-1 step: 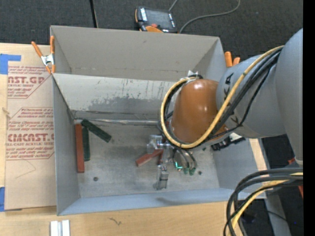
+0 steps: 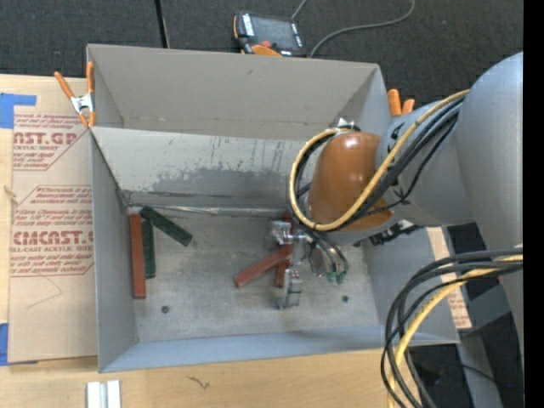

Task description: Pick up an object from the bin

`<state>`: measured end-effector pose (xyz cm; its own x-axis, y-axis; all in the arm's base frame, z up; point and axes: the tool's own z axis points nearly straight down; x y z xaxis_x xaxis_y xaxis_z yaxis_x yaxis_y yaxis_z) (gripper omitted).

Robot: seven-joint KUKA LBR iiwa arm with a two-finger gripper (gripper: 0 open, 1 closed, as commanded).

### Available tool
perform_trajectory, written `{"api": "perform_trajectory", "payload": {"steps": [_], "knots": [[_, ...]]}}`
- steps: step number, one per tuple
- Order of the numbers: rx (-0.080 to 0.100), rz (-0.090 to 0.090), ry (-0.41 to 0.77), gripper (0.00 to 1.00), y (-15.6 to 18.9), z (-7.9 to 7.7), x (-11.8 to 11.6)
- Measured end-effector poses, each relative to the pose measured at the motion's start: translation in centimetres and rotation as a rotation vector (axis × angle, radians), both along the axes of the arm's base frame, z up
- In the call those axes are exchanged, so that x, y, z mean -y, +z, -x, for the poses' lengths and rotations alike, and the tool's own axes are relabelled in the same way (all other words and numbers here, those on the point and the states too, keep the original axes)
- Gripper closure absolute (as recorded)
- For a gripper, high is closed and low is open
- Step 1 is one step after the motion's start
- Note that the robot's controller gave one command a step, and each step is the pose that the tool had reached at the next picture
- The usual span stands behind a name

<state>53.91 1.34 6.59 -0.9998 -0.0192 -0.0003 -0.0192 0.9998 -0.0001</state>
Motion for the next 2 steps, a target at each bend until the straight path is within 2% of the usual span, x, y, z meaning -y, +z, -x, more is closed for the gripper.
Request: {"api": "perform_trajectory", "payload": {"steps": [1, 2], "knots": [[0.002, -0.001, 0.197, 0.0, 3.4, 0.0, -1.4], [0.002, 0.0, 0.367, 0.0, 3.4, -2.1, -0.2]]}}
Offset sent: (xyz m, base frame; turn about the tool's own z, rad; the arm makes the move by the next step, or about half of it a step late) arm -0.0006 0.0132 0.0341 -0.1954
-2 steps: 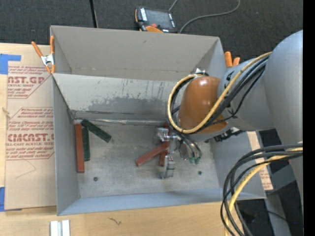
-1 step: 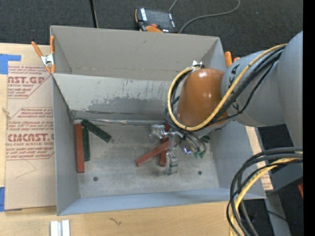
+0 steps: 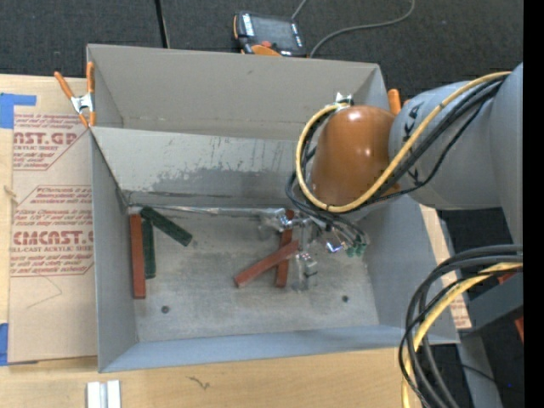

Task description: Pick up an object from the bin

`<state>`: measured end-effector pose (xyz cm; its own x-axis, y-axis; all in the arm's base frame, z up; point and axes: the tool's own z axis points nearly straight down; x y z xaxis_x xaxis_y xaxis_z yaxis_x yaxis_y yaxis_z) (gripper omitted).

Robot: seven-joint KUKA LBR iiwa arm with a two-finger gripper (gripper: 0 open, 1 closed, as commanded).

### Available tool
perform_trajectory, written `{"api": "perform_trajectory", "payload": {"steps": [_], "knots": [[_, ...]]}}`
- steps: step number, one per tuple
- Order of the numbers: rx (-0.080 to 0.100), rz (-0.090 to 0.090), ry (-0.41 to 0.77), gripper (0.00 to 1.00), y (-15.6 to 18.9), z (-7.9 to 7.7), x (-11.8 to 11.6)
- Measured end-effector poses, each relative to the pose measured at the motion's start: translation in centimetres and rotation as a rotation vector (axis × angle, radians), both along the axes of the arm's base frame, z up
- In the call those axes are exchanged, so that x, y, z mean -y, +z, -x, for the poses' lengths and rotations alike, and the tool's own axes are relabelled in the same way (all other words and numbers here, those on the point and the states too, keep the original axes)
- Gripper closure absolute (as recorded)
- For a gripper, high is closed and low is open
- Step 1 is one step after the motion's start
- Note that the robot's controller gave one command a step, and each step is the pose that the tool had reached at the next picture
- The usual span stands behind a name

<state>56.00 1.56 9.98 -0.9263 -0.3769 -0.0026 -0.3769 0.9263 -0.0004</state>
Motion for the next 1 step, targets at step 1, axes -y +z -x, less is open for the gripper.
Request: {"api": "perform_trajectory", "payload": {"steps": [1], "knots": [[-0.003, 0.0, 0.206, 0.0, -3.1, -0.45, 1.73]]}}
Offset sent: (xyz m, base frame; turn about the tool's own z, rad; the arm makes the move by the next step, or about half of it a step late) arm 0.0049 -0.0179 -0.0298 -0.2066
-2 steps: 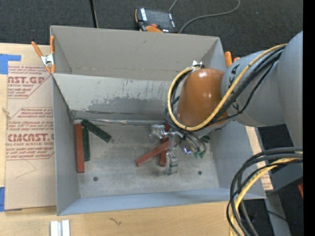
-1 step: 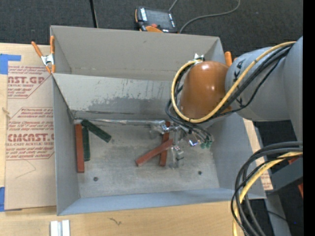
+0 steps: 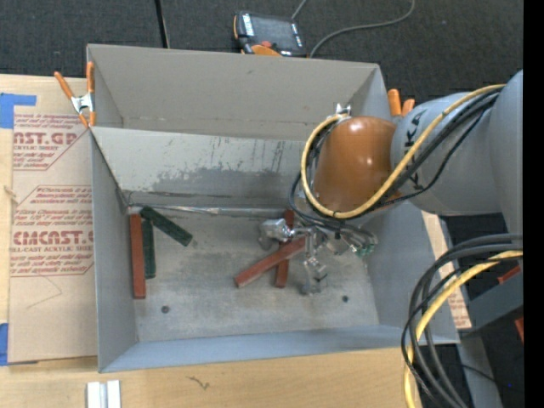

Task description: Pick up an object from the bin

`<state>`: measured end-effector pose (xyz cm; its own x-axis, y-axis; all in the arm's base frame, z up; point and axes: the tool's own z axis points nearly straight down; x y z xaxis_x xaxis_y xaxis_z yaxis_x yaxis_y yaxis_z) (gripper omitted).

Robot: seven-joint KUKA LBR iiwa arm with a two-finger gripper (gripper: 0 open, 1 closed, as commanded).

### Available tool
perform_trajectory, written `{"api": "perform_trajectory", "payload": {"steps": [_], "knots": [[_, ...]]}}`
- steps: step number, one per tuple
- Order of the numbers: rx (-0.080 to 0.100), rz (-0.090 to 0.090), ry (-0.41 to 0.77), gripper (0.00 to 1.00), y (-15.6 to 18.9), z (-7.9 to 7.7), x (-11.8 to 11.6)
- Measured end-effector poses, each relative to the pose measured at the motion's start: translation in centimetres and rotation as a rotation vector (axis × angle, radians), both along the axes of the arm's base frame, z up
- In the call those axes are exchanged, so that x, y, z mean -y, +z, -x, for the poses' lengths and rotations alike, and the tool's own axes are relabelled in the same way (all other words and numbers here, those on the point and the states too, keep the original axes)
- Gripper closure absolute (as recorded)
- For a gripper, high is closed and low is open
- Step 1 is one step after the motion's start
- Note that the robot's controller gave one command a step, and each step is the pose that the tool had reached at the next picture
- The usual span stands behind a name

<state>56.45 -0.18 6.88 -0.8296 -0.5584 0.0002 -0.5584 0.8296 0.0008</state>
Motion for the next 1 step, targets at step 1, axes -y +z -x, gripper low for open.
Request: {"api": "perform_trajectory", "payload": {"steps": [1], "knots": [[0.001, -0.002, -0.001, 0.0, -0.03, -0.01, -0.11]]}}
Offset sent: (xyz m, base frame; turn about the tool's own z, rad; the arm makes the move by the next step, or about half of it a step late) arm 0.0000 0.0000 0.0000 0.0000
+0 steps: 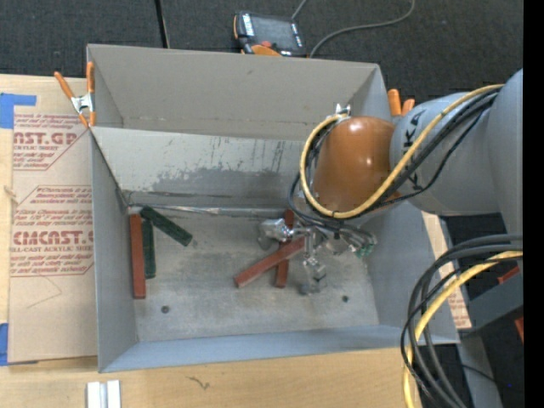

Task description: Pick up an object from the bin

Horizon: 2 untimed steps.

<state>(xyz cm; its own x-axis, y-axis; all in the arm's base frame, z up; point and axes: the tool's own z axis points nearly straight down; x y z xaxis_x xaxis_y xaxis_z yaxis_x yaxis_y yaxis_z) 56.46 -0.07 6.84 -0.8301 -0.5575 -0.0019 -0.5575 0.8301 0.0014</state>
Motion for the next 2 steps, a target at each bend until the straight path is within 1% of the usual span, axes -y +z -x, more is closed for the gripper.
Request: {"api": "perform_trajectory", "payload": {"steps": [1, 2], "knots": [[0.002, 0.0, 0.0, 1.0, 0.1, -0.1, 0.0], [0.009, 0.001, 0.0, 1.0, 9.0, -0.3, -0.1]]}}
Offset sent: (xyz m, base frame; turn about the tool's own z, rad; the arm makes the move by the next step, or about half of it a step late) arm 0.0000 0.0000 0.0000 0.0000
